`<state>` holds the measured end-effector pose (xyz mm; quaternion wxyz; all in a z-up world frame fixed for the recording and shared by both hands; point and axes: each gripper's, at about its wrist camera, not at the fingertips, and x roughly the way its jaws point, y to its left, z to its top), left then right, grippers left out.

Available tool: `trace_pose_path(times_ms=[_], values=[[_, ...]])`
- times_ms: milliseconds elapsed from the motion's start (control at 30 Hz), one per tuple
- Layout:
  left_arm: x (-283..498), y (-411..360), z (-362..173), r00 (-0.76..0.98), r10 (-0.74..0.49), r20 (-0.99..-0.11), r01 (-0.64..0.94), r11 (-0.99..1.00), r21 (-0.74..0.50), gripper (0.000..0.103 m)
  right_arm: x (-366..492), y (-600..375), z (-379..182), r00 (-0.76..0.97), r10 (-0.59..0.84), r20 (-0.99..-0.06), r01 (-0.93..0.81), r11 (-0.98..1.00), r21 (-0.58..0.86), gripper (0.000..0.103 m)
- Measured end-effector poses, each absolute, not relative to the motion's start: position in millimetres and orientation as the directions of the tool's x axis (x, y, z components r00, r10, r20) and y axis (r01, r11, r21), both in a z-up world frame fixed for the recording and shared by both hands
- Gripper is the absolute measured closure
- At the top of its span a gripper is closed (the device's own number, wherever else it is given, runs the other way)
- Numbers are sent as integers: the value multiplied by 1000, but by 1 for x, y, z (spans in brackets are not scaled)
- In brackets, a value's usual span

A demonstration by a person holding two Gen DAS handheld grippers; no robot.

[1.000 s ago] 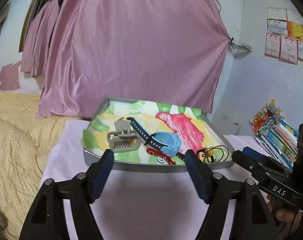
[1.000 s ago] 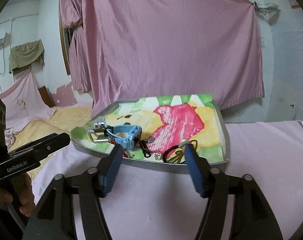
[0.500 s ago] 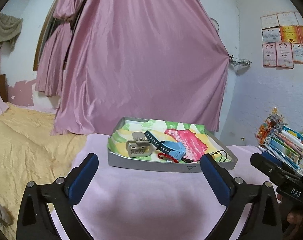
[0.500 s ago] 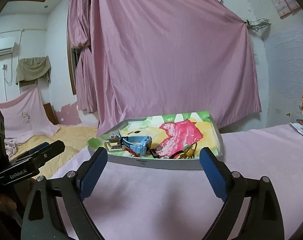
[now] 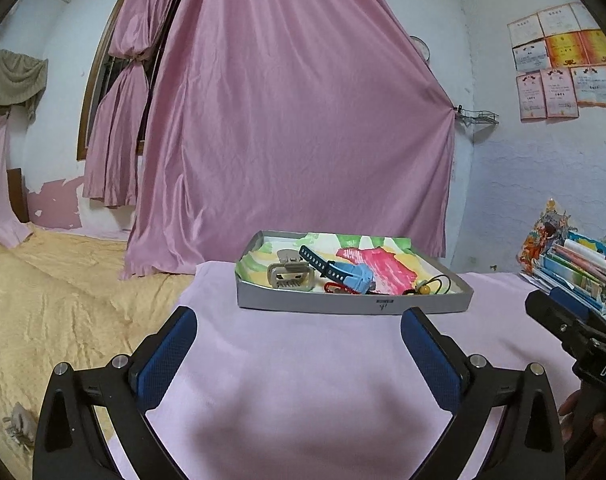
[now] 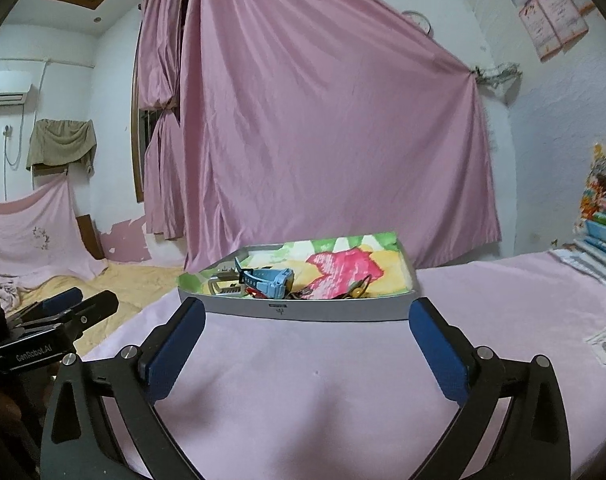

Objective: Organize jewelry

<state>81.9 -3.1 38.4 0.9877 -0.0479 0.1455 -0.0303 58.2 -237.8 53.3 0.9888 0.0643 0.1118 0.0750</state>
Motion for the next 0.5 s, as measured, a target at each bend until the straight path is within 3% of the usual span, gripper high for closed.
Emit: trace_pose_path(times_ms=[500], values=[[58,3,33,954,-65,-291,32,993,-118,1,29,-238,55,969,131,-209,-107,987,123,2]])
